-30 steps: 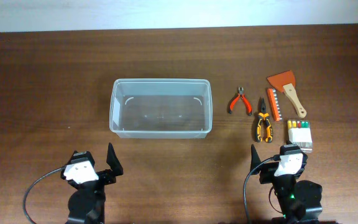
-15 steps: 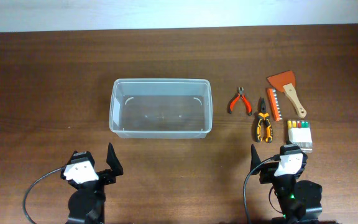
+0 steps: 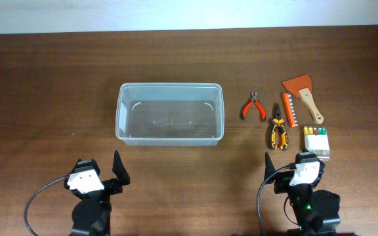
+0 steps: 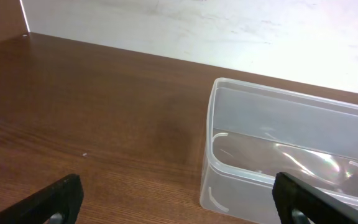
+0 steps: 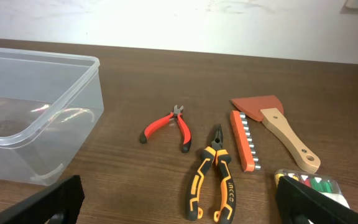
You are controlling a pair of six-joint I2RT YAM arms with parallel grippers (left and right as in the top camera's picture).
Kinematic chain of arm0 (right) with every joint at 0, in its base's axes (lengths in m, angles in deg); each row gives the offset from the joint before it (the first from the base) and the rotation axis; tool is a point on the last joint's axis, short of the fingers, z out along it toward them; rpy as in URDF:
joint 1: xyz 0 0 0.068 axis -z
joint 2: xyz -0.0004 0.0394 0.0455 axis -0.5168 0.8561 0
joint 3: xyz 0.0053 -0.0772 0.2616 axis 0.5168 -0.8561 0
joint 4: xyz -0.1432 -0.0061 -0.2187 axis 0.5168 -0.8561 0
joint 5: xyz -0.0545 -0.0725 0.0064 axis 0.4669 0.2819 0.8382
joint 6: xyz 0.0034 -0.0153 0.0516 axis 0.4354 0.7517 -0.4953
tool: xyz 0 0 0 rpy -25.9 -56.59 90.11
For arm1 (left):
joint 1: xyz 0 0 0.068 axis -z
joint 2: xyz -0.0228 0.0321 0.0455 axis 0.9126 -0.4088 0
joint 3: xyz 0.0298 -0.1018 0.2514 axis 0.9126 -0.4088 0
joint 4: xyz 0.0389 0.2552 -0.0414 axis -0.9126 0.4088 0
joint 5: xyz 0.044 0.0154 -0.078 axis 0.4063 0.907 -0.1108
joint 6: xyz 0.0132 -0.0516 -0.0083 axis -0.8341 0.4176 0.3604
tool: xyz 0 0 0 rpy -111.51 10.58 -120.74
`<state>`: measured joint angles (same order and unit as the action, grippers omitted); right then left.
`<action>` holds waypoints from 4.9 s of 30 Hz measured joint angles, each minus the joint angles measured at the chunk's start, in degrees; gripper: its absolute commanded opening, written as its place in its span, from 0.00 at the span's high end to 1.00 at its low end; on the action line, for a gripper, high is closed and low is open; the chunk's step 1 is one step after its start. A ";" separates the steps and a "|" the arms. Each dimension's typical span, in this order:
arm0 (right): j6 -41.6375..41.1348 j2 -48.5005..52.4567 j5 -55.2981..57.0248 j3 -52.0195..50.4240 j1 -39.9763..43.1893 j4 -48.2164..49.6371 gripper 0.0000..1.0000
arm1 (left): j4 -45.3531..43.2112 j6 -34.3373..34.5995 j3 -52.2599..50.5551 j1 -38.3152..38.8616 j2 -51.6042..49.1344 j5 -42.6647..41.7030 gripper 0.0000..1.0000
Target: Pack container
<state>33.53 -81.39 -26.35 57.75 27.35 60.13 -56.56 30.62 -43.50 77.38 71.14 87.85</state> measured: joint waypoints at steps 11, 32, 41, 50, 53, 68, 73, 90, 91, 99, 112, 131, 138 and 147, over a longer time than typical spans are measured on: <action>0.02 0.00 -1.05 0.00 0.00 0.00 0.01 | 0.00 0.00 0.00 0.00 0.00 0.00 0.01; -3.69 35.82 1.40 40.70 0.00 -14.34 0.01 | 0.04 0.00 0.00 0.02 0.02 -0.02 0.01; -3.69 73.81 1.79 84.30 -0.02 -43.19 0.01 | 0.02 0.00 0.00 0.00 -0.07 -0.02 0.01; -3.74 90.44 0.04 90.49 -0.02 -47.80 0.01 | 0.02 0.00 0.00 0.00 -0.07 0.00 0.01; -3.72 94.29 0.28 90.49 -0.02 -48.00 0.01 | 0.02 0.00 0.00 0.00 -0.07 0.00 0.01; -2.14 99.58 3.76 90.49 -0.02 -48.00 0.07 | 0.02 0.00 0.00 0.00 -0.07 0.00 0.01; -0.68 99.58 3.91 90.49 -0.02 -48.00 0.11 | 0.02 0.00 0.00 0.00 -0.07 0.00 0.01; 2.93 108.34 4.22 90.49 -0.48 -47.52 0.19 | 0.02 0.00 0.00 0.00 -0.07 0.00 0.01; 2.84 109.15 4.20 90.49 -0.61 -47.47 0.19 | 0.02 0.00 0.00 0.00 -0.07 0.00 0.01; 2.95 117.02 4.17 90.49 -2.27 -42.91 0.26 | 0.02 0.00 0.00 0.00 -0.07 0.00 0.01; 3.13 121.00 4.20 90.49 -2.84 -41.09 0.35 | 0.02 0.00 0.00 0.00 -0.07 0.00 0.01; 3.21 125.55 4.22 90.49 -2.43 -41.16 0.35 | 0.02 0.00 0.00 0.00 -0.07 0.00 0.01; 3.19 125.55 4.15 90.49 0.98 -41.18 0.38 | 0.02 0.00 0.00 0.00 -0.07 0.00 0.01; 5.57 125.59 1.31 90.49 2.29 -41.05 0.38 | 0.02 0.00 0.00 0.00 -0.07 0.00 0.01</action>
<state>39.10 44.20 -25.04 148.24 29.64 19.08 -56.53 30.62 -43.50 77.38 71.08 87.85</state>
